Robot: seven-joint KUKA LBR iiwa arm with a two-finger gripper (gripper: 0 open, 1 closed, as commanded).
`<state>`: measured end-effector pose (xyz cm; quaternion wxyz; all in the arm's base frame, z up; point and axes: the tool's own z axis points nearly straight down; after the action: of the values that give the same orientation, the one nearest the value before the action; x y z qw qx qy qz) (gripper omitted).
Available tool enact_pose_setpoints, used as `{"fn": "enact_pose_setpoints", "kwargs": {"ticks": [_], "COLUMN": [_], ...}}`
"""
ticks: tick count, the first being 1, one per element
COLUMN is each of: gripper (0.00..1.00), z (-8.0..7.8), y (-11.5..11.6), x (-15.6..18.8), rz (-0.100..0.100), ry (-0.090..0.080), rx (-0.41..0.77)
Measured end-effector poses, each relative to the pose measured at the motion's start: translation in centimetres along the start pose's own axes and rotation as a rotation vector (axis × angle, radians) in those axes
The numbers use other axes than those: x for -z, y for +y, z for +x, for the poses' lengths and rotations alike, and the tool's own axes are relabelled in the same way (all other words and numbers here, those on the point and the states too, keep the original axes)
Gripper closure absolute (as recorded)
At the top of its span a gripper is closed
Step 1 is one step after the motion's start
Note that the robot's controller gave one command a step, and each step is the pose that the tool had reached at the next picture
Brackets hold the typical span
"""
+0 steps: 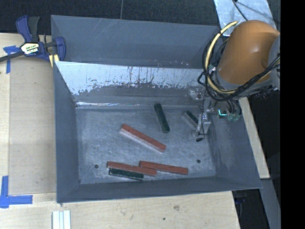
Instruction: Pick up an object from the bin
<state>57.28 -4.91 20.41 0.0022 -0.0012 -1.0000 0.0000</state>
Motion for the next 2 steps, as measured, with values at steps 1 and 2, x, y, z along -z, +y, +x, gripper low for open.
{"fn": "enact_pose_setpoints", "kwargs": {"ticks": [1, 2], "gripper": [0.0, 0.0], "z": [-2.5, -4.3], "y": [2.9, 5.1], "x": [-6.9, -12.7], "rz": [0.0, -0.001], "ry": [-0.007, -0.004], "rx": [0.11, -0.36]}}
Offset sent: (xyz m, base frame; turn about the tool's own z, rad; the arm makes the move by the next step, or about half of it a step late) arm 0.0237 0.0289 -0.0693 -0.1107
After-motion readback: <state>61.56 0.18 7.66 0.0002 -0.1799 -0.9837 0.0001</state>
